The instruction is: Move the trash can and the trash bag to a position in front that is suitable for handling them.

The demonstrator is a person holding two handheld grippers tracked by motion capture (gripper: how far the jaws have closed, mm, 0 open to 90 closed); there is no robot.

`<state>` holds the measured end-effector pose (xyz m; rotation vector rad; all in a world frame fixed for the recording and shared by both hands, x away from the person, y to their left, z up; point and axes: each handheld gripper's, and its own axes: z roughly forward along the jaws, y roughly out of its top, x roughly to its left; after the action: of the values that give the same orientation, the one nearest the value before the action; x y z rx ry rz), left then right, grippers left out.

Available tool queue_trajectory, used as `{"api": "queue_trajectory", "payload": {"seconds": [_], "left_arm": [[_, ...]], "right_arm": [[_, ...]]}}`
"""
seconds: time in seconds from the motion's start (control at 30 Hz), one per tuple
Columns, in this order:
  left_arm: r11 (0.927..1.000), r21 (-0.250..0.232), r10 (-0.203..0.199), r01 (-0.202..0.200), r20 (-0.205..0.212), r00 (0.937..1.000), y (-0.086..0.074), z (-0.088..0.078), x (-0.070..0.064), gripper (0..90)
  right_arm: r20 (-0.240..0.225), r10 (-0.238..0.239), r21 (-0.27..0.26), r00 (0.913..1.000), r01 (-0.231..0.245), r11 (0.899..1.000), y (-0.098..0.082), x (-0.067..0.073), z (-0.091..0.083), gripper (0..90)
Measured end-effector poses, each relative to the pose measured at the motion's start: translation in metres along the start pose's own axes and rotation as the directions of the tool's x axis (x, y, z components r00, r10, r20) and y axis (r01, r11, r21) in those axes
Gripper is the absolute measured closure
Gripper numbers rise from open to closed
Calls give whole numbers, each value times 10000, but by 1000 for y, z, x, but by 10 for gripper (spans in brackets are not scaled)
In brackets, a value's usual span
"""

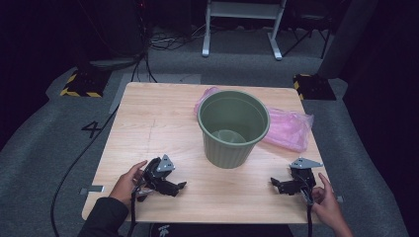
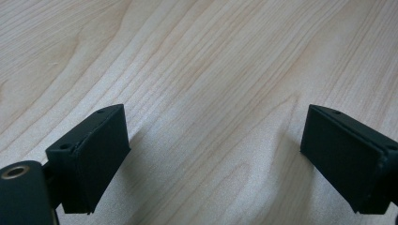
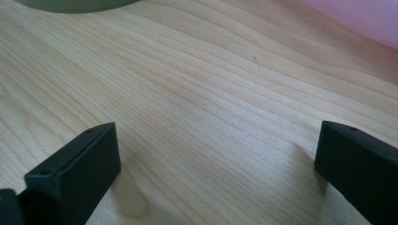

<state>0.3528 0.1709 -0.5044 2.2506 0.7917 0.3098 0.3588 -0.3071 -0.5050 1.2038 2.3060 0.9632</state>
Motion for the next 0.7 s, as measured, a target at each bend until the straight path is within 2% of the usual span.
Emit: {"api": "queue_trajectory", "payload": {"seconds": [0.17,0.23,0.27,0.43,0.5,0.63,0.67,0.7], "left_arm": [[9999,98,25,-25,-41,10000,1,2,1,54],[9998,192,-80,83,-142,9999,2,3,2,0],[9993,220,-291,299,-330,9990,2,3,2,0],[9991,215,-347,356,-393,9986,2,3,2,0],[9968,186,-755,772,-781,9941,3,4,1,0],[9957,155,-898,916,-907,9918,1,2,0,0],[9958,158,-888,906,-898,9920,0,1,0,0],[9958,158,-888,906,-898,9920,0,1,0,0]], "right_arm": [[8,-1,0,10000,1,10000,0,0,0,1],[50,27,2,10000,-27,10000,0,1,0,1],[80,54,-1,10000,-54,10000,0,1,0,1],[119,146,-2,9998,-146,9999,-1,2,-1,2],[-130,-102,-3,9999,102,9999,-2,1,-3,8],[-275,-359,45,9990,361,9993,-1,-1,-3,36],[-57,-425,-75,9991,424,9991,0,0,-4,85],[-57,-425,-75,9991,424,9991,0,0,-4,85]]}}
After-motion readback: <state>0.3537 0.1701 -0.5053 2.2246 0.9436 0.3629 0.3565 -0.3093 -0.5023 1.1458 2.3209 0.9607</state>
